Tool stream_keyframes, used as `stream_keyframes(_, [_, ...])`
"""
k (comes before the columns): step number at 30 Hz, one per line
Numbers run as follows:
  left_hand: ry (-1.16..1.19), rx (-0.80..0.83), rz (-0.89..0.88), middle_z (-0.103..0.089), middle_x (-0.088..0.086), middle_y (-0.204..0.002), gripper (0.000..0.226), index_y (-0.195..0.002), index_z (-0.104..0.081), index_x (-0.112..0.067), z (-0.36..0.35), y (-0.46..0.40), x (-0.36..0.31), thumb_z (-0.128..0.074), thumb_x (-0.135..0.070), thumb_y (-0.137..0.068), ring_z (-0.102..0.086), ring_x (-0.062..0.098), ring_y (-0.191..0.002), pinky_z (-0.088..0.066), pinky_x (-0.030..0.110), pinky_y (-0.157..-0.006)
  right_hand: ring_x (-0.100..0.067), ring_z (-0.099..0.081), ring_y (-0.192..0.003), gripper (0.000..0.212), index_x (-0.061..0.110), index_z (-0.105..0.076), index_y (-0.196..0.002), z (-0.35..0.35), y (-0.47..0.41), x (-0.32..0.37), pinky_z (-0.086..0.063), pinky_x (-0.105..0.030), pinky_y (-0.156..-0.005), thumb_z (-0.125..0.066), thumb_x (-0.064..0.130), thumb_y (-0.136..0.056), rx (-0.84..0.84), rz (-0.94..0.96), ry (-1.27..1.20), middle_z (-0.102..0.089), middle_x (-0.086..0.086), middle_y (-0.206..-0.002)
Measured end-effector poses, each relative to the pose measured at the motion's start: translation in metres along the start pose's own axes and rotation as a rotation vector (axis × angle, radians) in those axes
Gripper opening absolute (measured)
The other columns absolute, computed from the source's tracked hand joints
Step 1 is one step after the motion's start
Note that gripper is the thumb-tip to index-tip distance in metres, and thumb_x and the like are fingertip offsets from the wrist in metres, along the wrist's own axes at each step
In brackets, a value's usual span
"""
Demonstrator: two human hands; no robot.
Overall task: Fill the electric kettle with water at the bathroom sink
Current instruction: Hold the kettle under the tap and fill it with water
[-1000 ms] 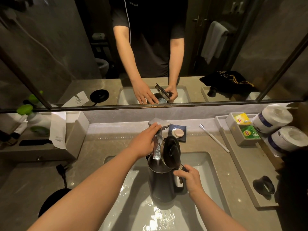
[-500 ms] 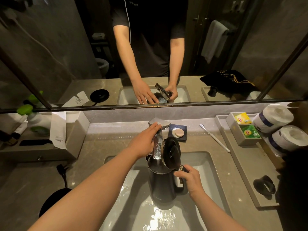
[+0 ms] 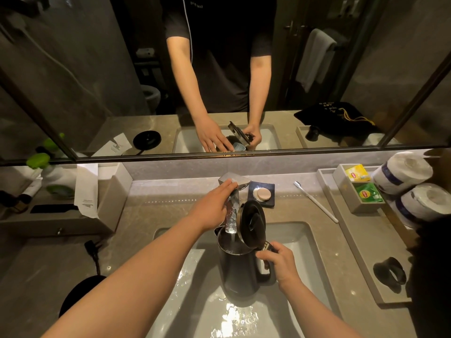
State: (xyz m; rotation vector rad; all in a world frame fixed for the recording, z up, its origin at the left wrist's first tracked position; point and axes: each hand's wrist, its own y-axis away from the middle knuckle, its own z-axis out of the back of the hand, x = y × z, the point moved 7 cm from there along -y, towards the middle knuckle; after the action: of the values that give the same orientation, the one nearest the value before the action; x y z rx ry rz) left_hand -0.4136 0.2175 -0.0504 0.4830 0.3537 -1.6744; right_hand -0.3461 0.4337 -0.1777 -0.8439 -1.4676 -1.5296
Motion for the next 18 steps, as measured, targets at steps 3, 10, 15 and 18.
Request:
stream_keyframes(3, [0.004, 0.001, 0.011, -0.015, -0.009, -0.158, 0.069, -0.146, -0.018, -0.038, 0.000, 0.000, 0.001, -0.053, -0.015, -0.092, -0.025, 0.018, -0.140, -0.030, 0.040, -0.109, -0.017, -0.054, -0.052, 0.043, -0.004, -0.062, -0.070, 0.000, 0.000, 0.000, -0.046, -0.036, -0.055, -0.081, 0.027, -0.047, -0.001, -0.001, 0.003, -0.056, -0.005, -0.054])
stream_keyframes(10, [0.040, -0.052, 0.014, -0.024, -0.006, -0.156, 0.061, -0.145, -0.030, -0.031, 0.008, -0.002, -0.004, -0.045, -0.008, -0.091, -0.027, 0.018, -0.139, -0.026, 0.036, -0.109, -0.017, -0.054, -0.050, 0.044, -0.004, -0.063, -0.070, -0.001, 0.000, 0.001, -0.046, -0.036, -0.056, -0.080, 0.028, -0.046, -0.001, 0.000, 0.013, -0.057, -0.005, -0.053])
stream_keyframes(15, [0.042, -0.062, -0.009, -0.033, -0.007, -0.152, 0.053, -0.141, -0.037, -0.033, 0.012, -0.004, -0.009, -0.045, -0.014, -0.092, -0.034, 0.017, -0.135, -0.029, 0.033, -0.106, -0.016, -0.054, -0.050, 0.048, -0.006, -0.062, -0.071, -0.001, 0.000, 0.002, -0.046, -0.036, -0.056, -0.080, 0.029, -0.045, -0.006, -0.003, 0.020, -0.056, -0.007, -0.054])
stream_keyframes(18, [0.052, -0.053, -0.010, -0.036, -0.006, -0.151, 0.053, -0.140, -0.041, -0.032, 0.014, -0.006, -0.010, -0.046, -0.011, -0.091, -0.037, 0.019, -0.133, -0.032, 0.037, -0.106, -0.015, -0.054, -0.050, 0.052, -0.009, -0.061, -0.074, -0.001, 0.001, 0.004, -0.046, -0.035, -0.054, -0.080, 0.030, -0.045, -0.010, 0.003, 0.021, -0.056, -0.008, -0.056])
